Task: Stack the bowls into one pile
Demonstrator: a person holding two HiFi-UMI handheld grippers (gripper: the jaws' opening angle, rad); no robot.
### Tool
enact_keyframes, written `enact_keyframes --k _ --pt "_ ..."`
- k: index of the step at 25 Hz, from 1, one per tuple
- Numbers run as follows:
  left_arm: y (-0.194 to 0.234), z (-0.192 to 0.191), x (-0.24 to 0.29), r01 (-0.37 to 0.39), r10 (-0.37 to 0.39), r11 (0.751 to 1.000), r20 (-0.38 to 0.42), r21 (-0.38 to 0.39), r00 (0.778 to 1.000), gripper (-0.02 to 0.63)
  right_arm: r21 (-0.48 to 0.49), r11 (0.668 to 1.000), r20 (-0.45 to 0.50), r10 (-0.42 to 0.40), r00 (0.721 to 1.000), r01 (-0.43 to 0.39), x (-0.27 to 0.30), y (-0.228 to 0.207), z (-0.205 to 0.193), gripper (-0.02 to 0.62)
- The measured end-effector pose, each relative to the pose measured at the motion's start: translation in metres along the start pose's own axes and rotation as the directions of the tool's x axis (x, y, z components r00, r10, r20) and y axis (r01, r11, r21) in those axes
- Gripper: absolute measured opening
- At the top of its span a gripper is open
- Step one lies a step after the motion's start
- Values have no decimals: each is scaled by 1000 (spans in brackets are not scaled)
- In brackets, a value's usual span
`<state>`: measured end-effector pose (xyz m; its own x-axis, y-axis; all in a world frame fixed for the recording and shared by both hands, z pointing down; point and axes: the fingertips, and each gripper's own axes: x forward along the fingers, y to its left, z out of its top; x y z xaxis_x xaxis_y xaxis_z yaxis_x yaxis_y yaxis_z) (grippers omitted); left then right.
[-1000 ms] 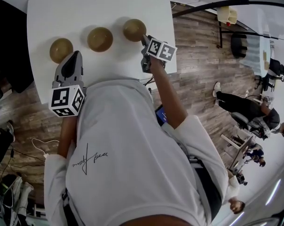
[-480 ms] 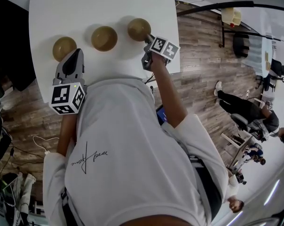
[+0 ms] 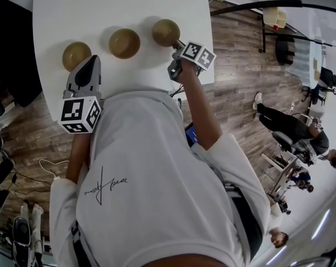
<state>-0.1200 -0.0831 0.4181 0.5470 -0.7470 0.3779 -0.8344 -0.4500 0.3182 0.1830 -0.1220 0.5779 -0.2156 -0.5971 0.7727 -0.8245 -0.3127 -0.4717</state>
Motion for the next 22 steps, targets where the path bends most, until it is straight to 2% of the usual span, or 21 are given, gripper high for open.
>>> enact_keyframes --k 8,22 --pt "5 -1 1 4 -4 1000 -2 -23 1000 3 108 993 -2 38 999 -37 0 3 -5 28" --pt "2 -3 3 1 -1 999 -5 -35 1000 3 200 976 -8 83 997 -79 -6 1 -12 29"
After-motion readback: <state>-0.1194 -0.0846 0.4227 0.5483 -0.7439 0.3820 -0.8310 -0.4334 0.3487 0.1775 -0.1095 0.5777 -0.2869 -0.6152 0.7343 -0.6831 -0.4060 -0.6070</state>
